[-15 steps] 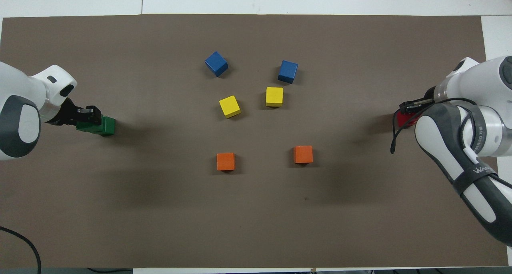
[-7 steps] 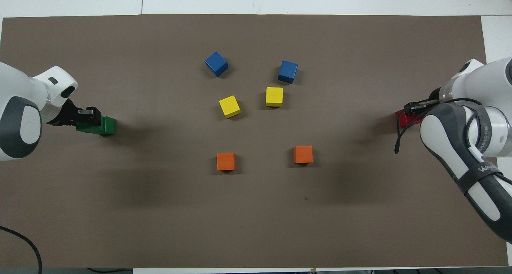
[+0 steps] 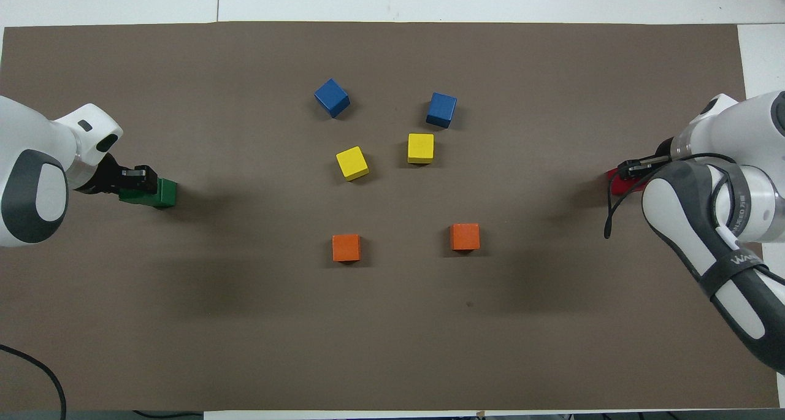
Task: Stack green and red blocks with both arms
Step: 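Lower green onto green with the left gripper while the right gripper lowers red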
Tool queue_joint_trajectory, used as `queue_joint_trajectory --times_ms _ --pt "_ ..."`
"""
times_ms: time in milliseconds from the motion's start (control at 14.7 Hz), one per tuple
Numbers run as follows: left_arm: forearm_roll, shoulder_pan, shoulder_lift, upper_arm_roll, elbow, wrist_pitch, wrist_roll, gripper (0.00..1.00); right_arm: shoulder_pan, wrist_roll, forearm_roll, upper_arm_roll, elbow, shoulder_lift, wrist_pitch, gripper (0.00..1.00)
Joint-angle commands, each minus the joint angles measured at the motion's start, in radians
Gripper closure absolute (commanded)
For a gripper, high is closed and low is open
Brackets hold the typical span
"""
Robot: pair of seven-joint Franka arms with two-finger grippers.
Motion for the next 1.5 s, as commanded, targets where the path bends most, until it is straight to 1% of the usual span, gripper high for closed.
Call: queue_joint_trajectory --times_ms 0,409,1226,1294,1362,1430 --pt "0.012 -0.006 0.001 0.004 -0.021 0.039 0.009 1.00 -0.015 -0.033 0.011 0.009 -0.028 -0.018 -0.002 1.00" --pt "0.012 -0.004 0.007 0.004 -0.021 0.040 0.010 1.00 -0.026 -0.096 0.012 0.009 -0.031 -0.021 -0.002 1.00" --pt "0.013 -0.014 0.005 0.004 -0.025 0.030 0.029 1.00 -0.015 -0.105 0.011 0.009 -0.030 -0.020 0.013 1.00" --pt "0.013 -0.014 0.004 0.004 -0.030 0.031 0.030 0.96 -0.015 -0.105 0.011 0.009 -0.030 -0.020 0.013 1.00" --pt "0.013 -0.014 0.002 0.005 -0.035 0.031 0.032 0.76 -0.014 -0.105 0.011 0.008 -0.030 -0.020 0.015 1.00" --pt "0.013 -0.014 0.002 0.005 -0.038 0.034 0.038 0.42 -0.015 -0.107 0.011 0.009 -0.030 -0.020 0.015 1.00"
